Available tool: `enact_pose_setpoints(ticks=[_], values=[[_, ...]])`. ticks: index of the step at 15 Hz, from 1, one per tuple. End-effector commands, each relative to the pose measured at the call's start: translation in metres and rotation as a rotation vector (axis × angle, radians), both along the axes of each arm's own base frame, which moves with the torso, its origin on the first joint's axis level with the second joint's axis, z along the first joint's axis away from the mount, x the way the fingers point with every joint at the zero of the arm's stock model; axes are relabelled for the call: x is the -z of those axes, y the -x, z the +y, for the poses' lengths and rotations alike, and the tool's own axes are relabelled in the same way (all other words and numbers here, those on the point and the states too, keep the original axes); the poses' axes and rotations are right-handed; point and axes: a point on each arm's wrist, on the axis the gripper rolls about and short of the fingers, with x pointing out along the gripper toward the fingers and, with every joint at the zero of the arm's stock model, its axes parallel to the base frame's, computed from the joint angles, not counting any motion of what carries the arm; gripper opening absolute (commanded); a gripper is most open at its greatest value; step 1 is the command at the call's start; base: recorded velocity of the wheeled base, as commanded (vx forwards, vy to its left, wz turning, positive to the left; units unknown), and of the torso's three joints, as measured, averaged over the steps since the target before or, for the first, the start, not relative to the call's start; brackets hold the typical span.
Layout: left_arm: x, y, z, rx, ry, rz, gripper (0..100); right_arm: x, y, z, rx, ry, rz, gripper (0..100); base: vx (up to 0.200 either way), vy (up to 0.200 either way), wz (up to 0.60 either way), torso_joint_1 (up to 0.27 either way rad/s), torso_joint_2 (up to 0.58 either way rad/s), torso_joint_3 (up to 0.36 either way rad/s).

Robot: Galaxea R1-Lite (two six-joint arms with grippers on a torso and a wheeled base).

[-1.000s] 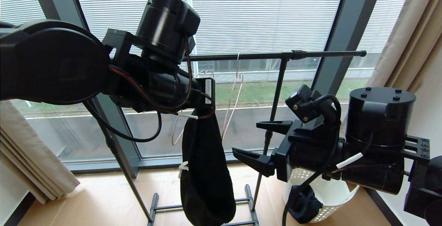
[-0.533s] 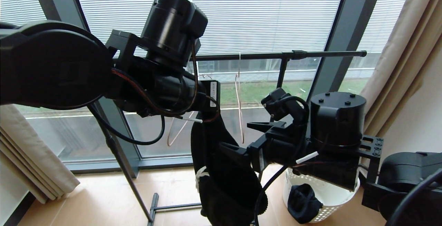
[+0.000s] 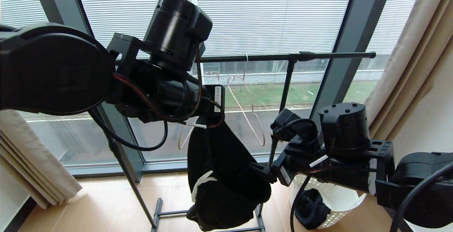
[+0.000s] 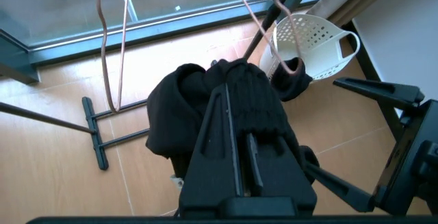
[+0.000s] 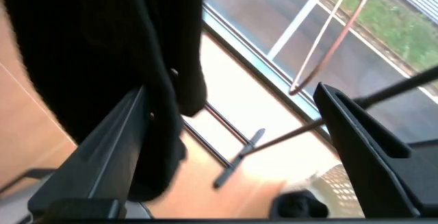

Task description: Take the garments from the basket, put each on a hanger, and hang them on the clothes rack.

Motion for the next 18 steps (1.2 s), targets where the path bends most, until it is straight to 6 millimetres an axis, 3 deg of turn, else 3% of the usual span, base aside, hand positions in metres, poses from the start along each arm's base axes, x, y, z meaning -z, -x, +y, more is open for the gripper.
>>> enact_pose_setpoints(ticks=[1,7,18], values=[[0.0,0.002,0.003,-0.001,-0.003,0.003,0,0.003,0.002,-0.007,-0.004,0.033,-0.007,100,0.0,0.0,0.0,0.0,0.0,0.0],[0.0,0.005,0.005,-0.002,-0.004,0.003,0,0.011,0.005,-0.006,-0.025,0.063,0.006,100,0.0,0.0,0.0,0.0,0.0,0.0],[0.0,0.005,0.004,0.003,-0.005,0.004,0,0.029,0.005,0.014,-0.092,0.066,0.059,100,0.0,0.0,0.0,0.0,0.0,0.0]])
